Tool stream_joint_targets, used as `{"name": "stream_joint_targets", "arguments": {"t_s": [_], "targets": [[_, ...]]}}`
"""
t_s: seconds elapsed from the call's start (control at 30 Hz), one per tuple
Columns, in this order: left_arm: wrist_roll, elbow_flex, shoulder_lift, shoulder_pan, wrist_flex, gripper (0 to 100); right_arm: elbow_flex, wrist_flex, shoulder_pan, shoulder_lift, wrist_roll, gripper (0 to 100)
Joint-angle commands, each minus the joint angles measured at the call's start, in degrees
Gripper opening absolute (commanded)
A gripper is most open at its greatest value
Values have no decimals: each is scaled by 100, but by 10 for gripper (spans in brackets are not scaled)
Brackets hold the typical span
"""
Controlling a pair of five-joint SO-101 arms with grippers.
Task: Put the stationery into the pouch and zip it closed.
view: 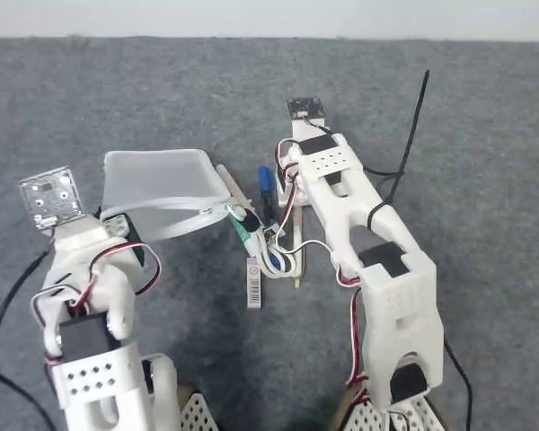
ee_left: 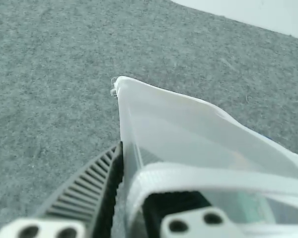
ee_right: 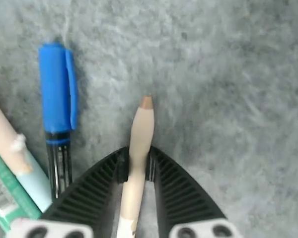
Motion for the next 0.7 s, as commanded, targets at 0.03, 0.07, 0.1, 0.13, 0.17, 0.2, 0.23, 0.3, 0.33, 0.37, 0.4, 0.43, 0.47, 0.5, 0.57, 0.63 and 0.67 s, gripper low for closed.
{"name": "stream_joint_targets", "arguments": {"t_s": [0.03,0.07,0.1,0.13,0.17,0.2,0.23,0.3,0.33,0.37,0.4,0.43,0.47,0.5,0.57,0.63,0.67], "targets": [[105,-75,-202,-18,0,11,-141,470,-4,-725,738,6],[105,-75,-202,-9,0,11,-141,532,-4,-778,897,6],[105,-75,-202,-9,0,11,-141,593,-4,-840,1029,6],[105,-84,-202,-9,0,11,-141,673,-4,-892,1143,6],[105,-84,-202,0,0,11,-141,769,-4,-945,1231,6],[105,-84,-202,0,0,11,-141,866,-13,-1015,1284,6],[105,-92,-202,0,18,12,-141,971,-57,-1077,1310,6],[105,-145,-202,9,35,12,-141,1191,-127,-1235,1336,6],[114,-189,-202,9,79,12,-141,1297,-171,-1314,1336,6],[114,-242,-202,9,158,12,-141,1411,-224,-1402,1336,6],[114,-295,-202,35,255,12,-141,1499,-268,-1481,1336,6],[88,-338,-202,114,360,12,-141,1587,-312,-1552,1336,6],[62,-356,-202,220,448,12,-141,1657,-347,-1613,1336,6],[-26,-365,-202,281,492,12,-141,1719,-382,-1675,1336,6],[-176,-365,-202,308,484,12,-141,1842,-470,-1763,1327,6],[-167,-374,-202,308,475,12,-141,2009,-567,-1851,1327,6],[-167,-374,-202,325,440,12,-141,2088,-620,-1903,1327,6]]}}
